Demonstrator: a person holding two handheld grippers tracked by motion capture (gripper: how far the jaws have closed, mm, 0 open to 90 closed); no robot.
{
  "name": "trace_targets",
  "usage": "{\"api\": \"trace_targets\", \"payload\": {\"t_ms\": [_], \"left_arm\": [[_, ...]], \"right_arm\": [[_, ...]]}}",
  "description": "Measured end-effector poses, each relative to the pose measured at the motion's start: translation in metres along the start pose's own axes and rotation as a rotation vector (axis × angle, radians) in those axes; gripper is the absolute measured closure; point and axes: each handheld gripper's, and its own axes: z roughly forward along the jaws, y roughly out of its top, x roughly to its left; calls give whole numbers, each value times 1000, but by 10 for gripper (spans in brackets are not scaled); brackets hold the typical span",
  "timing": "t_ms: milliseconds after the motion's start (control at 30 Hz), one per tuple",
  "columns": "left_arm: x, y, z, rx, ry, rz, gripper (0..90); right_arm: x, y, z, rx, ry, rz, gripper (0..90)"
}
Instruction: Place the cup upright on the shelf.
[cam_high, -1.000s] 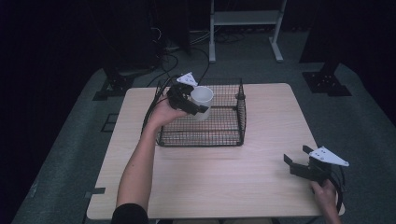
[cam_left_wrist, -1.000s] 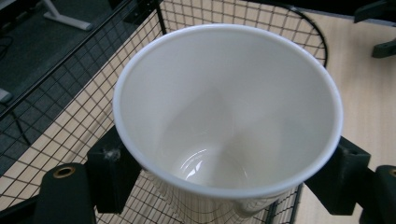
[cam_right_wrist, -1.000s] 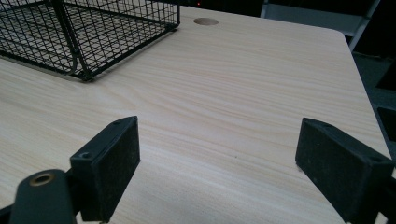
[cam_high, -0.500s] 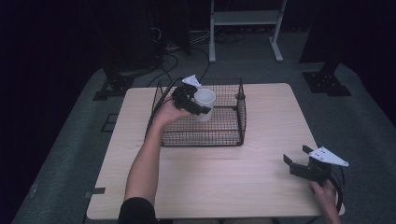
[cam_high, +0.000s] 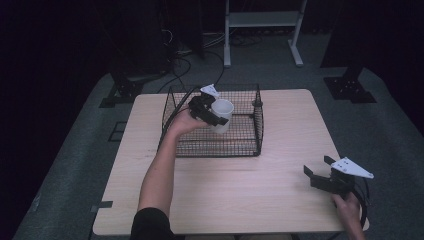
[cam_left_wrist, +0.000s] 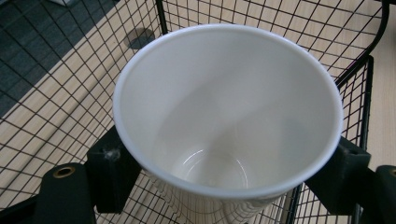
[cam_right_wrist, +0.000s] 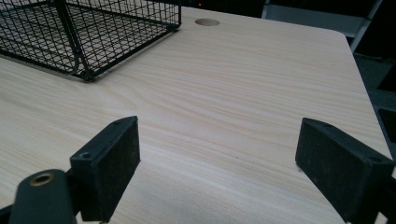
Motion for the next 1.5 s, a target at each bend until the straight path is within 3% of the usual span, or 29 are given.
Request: {"api": "trace_targets", "payload": {"t_ms": [700,900,1400,1500], "left_arm": [[3,-6,30,86,-44,-9,211],[5,-9,34,71,-82,-22,210],[9,-15,44,121,-87,-28,210],[9,-16,43,105,-95,-29,210]], "right_arm": [[0,0,0,-5,1,2,130],[-1,0,0,-5,1,3,130],[-1,0,0,-5,2,6,131],[-1,0,0,-5,2,7,131]]}}
